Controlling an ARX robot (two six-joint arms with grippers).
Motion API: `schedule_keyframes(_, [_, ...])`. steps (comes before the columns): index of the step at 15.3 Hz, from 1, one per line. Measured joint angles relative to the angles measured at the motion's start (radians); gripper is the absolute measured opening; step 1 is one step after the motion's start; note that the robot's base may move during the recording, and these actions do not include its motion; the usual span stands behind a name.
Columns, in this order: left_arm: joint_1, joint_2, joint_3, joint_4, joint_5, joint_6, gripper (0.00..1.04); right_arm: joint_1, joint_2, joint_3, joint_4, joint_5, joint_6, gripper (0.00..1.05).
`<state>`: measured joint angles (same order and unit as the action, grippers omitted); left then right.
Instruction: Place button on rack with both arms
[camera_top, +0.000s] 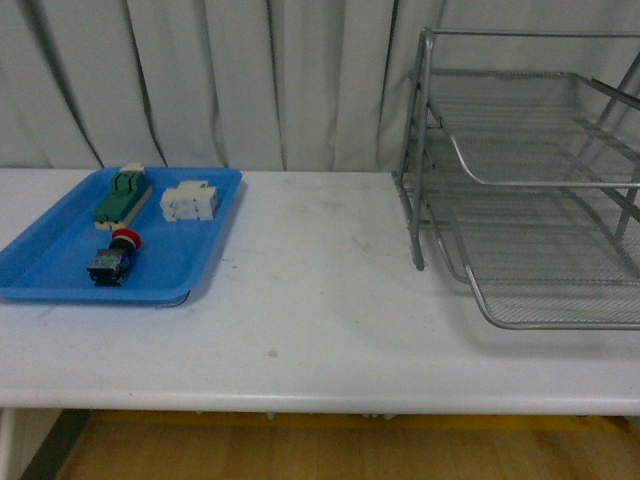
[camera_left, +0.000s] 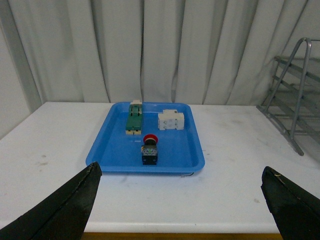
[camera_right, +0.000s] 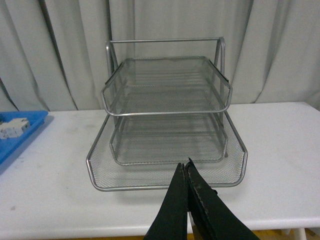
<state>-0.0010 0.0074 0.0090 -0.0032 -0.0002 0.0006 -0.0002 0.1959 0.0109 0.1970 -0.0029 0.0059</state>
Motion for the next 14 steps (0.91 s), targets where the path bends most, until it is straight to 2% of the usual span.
schedule_keyframes(2, [0.000,0.000,0.000,0.000,0.000,0.000,0.98,0.000,-0.042,0.000,-0.054,0.000,0.000,0.02])
schedule_keyframes(3, [0.000,0.000,0.000,0.000,0.000,0.000,0.98,0.000,-0.137,0.000,-0.193,0.000,0.000,0.02])
schedule_keyframes(10, [0.000,0.000,0.000,0.000,0.000,0.000,0.98,0.000,-0.193,0.000,-0.200,0.002,-0.002,0.03])
schedule_keyframes(14, [0.000,0.000,0.000,0.000,0.000,0.000,0.98,0.000,-0.193,0.000,-0.200,0.002,-0.002,0.55])
